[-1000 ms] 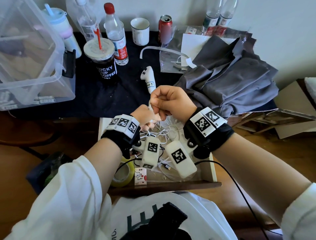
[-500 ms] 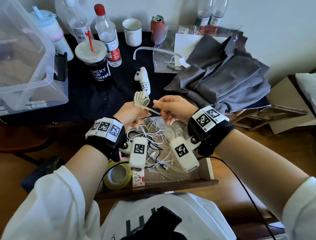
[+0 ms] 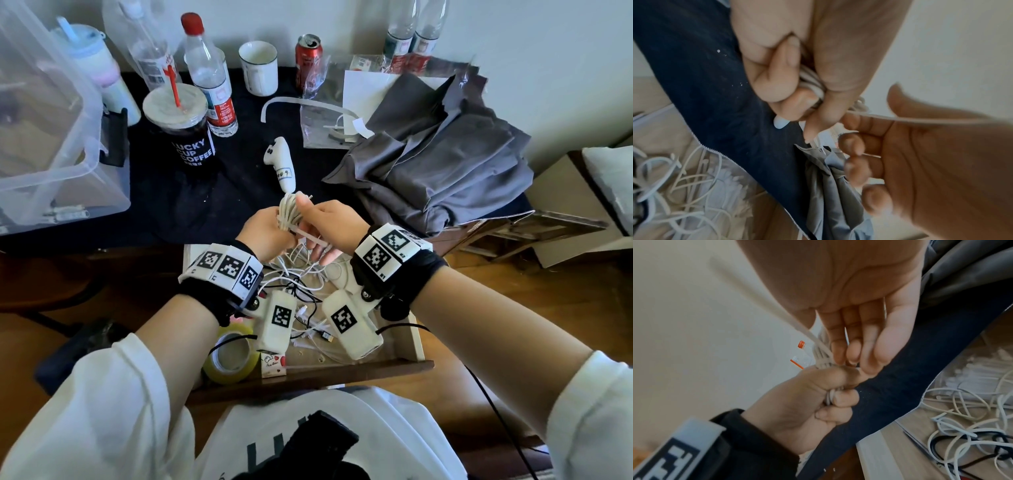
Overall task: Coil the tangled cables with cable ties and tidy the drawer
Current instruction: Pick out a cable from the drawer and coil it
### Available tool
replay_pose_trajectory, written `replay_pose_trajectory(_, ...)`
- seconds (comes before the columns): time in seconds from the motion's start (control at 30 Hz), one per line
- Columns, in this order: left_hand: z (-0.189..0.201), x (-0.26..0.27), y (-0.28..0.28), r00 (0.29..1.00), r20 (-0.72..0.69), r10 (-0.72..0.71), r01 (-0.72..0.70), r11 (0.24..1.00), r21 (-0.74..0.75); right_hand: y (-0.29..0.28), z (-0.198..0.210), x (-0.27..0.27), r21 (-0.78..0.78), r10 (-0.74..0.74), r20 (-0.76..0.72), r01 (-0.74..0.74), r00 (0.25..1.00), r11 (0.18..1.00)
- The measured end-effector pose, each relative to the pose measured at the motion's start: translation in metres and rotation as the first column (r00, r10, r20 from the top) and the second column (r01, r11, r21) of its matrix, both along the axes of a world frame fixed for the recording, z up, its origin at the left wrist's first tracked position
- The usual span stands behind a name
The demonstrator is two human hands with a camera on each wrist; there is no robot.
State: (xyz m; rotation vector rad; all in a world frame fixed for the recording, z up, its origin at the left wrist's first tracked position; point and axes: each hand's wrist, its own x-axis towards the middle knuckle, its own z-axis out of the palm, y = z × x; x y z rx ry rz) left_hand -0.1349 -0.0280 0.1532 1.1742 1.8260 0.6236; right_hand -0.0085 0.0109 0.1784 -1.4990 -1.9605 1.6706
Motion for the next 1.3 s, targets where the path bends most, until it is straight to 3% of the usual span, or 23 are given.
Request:
replay_pose_trajectory(0.13,0.000,-0.002,0.002,0.996,-0.083,-0.021,0.022,1.000,0.012,-0.002,0.004,0.006,-0.089,0.094,-0.032,-0.097,0.995,0.991)
replay_pose_trajectory(0.27,0.003,0.000,0.002,0.999,-0.025,-0.034,0.034,0.999,0.003,-0.004,-0.002,0.008,-0.076,0.069,-0.068,-0.074,0.995,0.994)
replay_pose_trajectory(0.37,0.009,0.003,-0.005,0.978,0.207,-0.004,0.011,0.999,-0.035,-0.005,-0.002,0.005,0.046,0.064,-0.003,-0.064,0.998,0.997)
replay_pose_trajectory(0.47,0.013,0.006,-0.009,0.887,0.452,0.094,-0.048,0.993,-0.112,-0.004,0.002,0.004,0.024,-0.010,-0.021,0.011,1.000,1.000)
replay_pose_trajectory(0.63,0.027,0.014,-0.003,0.841,0.527,0.122,-0.084,0.992,-0.096,-0.006,0.011,0.005,-0.018,-0.134,-0.229,0.134,0.964,0.991)
replay_pose_trajectory(0.83,0.051,0.020,0.003,0.553,0.812,0.184,-0.060,0.982,-0.181,0.004,0.032,0.010,-0.085,-0.183,-0.460,0.163,0.869,0.983)
replay_pose_trajectory(1.0,0.059,0.015,0.003,0.531,0.829,0.176,-0.045,0.983,-0.180,0.003,0.033,0.019,-0.105,-0.158,-0.511,0.122,0.845,0.987)
replay_pose_trajectory(1.2,0.058,0.022,-0.004,0.300,0.938,0.175,-0.092,0.984,-0.154,-0.002,0.038,0.033,-0.065,-0.089,-0.530,0.064,0.843,0.996)
replay_pose_trajectory(1.3,0.054,0.027,-0.007,0.253,0.944,0.212,-0.127,0.975,-0.185,-0.003,0.034,0.038,-0.047,-0.073,-0.510,0.057,0.857,0.997)
